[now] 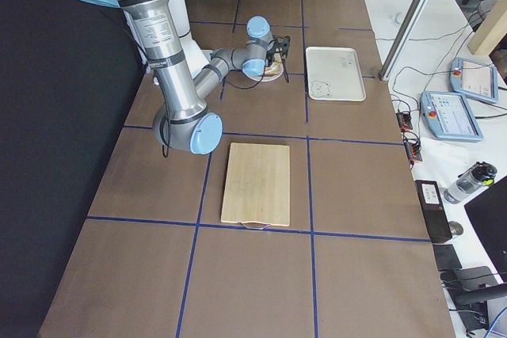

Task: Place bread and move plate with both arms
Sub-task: 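Lower the bread onto the egg toast on the plate and open the right gripper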

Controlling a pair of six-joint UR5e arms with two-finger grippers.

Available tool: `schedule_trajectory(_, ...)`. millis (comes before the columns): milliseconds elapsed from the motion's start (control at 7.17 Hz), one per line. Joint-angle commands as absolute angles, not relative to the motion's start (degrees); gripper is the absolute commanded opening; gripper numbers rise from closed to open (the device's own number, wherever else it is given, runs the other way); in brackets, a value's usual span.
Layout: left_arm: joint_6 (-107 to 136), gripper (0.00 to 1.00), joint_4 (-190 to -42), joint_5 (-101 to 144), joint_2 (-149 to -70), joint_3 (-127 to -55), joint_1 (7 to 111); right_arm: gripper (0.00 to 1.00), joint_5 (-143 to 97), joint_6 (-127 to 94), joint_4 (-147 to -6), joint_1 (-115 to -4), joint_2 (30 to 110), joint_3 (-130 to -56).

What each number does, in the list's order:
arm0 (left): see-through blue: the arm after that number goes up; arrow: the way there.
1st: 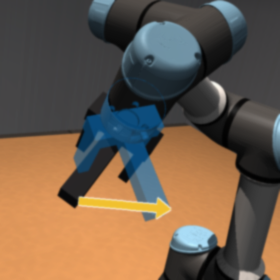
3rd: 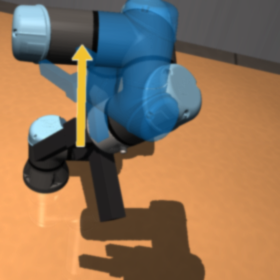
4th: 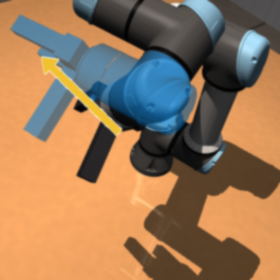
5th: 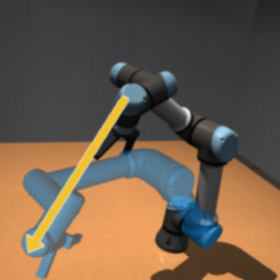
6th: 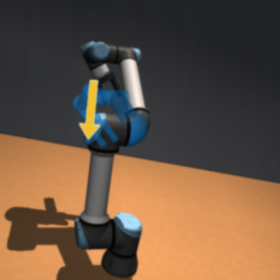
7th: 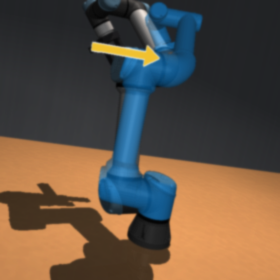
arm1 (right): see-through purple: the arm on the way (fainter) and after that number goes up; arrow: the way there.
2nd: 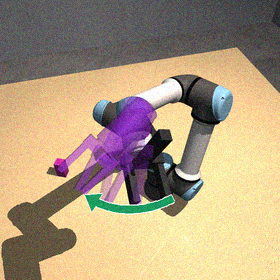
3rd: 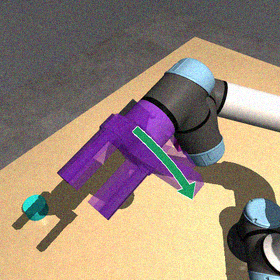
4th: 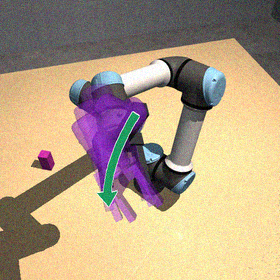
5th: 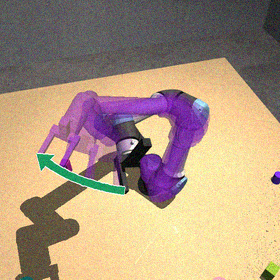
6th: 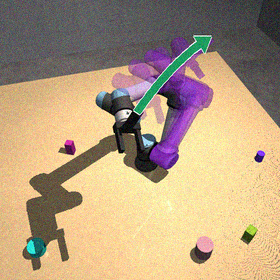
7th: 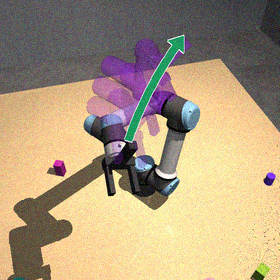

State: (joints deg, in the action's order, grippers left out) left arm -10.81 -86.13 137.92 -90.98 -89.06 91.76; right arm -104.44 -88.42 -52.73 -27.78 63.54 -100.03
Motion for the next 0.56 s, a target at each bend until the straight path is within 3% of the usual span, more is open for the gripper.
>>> schedule_trajectory(0,-10.8,1.00,-86.1,138.0,-91.0,-89.0,91.8,0.00,-100.3,-88.5,-52.9,-23.3,63.5,-99.2)
schedule_trajectory(419,-10.8,1.00,-86.1,138.0,-91.1,-89.1,91.8,0.00,-98.6,-87.7,-52.9,-22.4,63.8,-97.9)
